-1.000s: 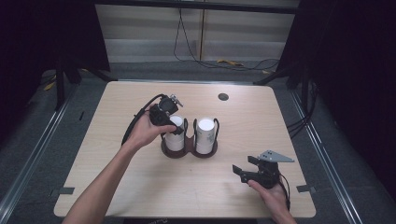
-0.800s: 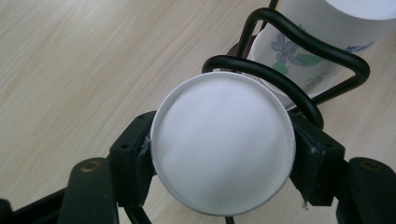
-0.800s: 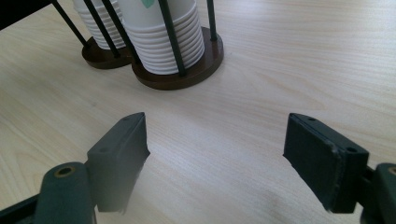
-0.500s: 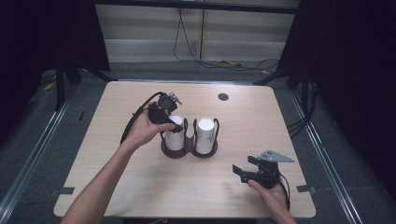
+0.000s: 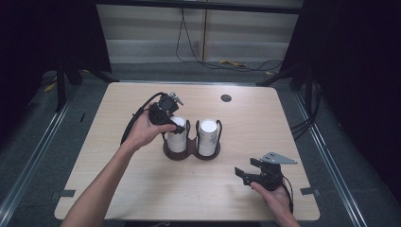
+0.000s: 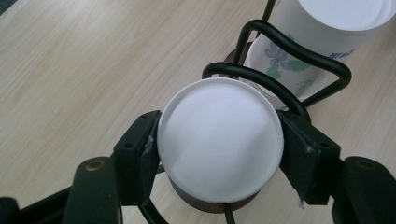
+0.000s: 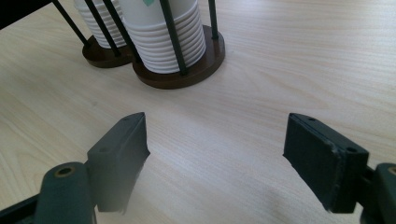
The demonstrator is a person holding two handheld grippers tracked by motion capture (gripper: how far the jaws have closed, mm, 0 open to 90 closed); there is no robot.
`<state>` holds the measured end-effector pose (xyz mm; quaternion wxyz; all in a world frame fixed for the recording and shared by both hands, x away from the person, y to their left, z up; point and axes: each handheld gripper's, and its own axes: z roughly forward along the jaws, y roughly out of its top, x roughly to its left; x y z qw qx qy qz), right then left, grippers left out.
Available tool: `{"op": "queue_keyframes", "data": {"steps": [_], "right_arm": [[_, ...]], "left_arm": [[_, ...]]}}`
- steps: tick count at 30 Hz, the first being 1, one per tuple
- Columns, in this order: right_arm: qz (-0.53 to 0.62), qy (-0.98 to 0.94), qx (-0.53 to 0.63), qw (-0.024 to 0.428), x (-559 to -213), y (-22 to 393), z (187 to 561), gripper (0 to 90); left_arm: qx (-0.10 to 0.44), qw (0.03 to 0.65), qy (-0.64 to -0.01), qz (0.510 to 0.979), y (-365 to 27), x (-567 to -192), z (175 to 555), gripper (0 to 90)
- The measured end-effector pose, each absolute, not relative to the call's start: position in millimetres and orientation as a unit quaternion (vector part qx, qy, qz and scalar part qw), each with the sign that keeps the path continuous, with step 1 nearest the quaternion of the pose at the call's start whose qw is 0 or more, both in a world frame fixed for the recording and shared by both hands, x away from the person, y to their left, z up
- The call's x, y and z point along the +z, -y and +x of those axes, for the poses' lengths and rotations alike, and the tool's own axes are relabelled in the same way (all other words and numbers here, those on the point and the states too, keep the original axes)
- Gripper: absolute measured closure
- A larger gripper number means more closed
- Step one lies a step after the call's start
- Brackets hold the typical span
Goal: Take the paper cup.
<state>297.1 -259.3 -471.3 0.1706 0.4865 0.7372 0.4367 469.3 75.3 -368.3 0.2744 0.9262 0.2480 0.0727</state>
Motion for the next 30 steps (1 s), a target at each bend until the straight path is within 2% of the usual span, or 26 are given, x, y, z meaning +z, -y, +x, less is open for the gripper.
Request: {"op": "queue_keyframes", "data": {"steps": [8,13,30], "right_arm": [[0.489,-0.734,0.439,0.171,-471,260,297,21.5],[0.488,-0.734,0.439,0.172,-470,261,296,21.5],[0.489,-0.735,0.439,0.170,-471,261,297,21.5]], "left_arm": [[0.070,0.254,-0.254,0.931,-68,-380,473,28.9],[0.073,0.249,-0.250,0.933,-67,-381,473,31.9],[0.074,0.276,-0.255,0.924,-71,-371,472,32.4]]}}
